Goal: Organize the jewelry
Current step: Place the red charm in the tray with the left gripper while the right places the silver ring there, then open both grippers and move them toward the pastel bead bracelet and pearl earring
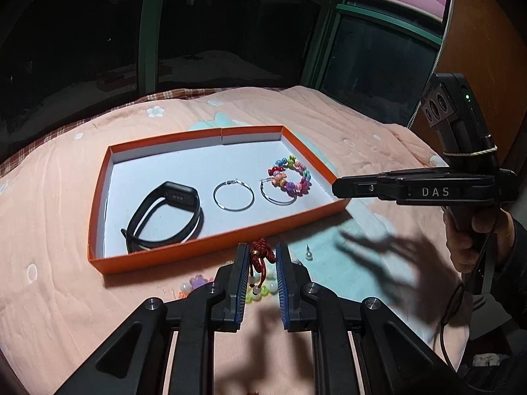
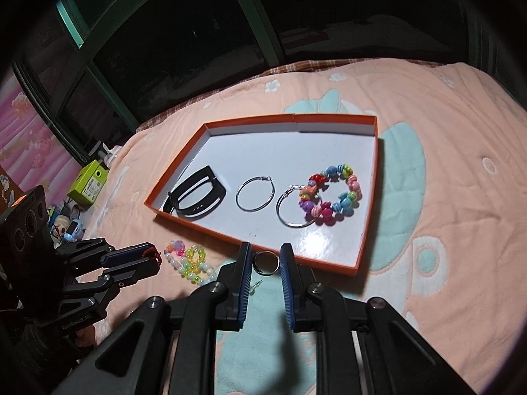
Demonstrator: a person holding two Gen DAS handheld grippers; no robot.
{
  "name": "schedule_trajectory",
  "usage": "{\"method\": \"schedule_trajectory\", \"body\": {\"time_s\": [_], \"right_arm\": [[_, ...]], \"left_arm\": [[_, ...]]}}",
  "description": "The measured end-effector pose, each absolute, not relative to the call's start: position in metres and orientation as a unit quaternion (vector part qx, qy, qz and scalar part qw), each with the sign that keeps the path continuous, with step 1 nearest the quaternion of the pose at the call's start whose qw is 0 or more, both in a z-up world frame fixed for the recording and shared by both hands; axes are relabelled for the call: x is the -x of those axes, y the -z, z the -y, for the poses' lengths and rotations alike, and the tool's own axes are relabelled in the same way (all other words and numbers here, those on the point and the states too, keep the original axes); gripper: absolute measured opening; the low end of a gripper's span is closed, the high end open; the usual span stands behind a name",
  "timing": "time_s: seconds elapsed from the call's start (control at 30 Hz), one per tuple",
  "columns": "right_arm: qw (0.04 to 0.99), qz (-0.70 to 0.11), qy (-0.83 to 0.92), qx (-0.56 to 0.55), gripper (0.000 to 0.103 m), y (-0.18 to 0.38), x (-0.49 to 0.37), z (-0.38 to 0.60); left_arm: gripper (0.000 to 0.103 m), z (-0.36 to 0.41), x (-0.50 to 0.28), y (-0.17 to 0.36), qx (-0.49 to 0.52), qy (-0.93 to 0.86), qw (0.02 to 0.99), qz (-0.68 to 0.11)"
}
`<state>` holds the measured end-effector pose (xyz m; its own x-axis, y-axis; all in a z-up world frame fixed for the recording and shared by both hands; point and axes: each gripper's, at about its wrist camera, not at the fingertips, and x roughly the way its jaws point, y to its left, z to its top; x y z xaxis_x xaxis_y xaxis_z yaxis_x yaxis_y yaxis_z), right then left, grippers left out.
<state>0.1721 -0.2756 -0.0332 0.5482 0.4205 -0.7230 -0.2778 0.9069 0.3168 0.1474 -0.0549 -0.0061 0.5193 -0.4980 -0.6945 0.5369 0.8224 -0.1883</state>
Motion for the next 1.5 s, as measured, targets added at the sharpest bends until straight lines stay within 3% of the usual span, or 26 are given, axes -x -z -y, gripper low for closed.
{"method": "schedule_trajectory", "body": {"time_s": [0.43,0.87,0.97,1.07,1.5], "right_arm": [[0.881,-0.444,-0.152,-0.062,0.02,0.058,-0.207,0.286],[0.879,-0.449,-0.154,-0.053,0.02,0.062,-0.207,0.285],[0.88,-0.448,-0.153,-0.049,0.025,0.059,-0.204,0.284],[0.883,-0.442,-0.155,-0.038,0.025,0.053,-0.197,0.282],[0.875,-0.447,-0.185,0.007,0.026,0.052,-0.166,0.252]], "left_arm": [[0.017,0.086,-0.228,0.029,-0.014,0.287,0.864,-0.414],[0.019,0.089,-0.231,0.046,-0.01,0.284,0.854,-0.436],[0.027,0.083,-0.224,0.041,-0.006,0.28,0.857,-0.432],[0.043,0.074,-0.211,0.033,-0.002,0.272,0.866,-0.42],[0.043,0.031,-0.154,0.022,-0.001,0.248,0.874,-0.418]]}}
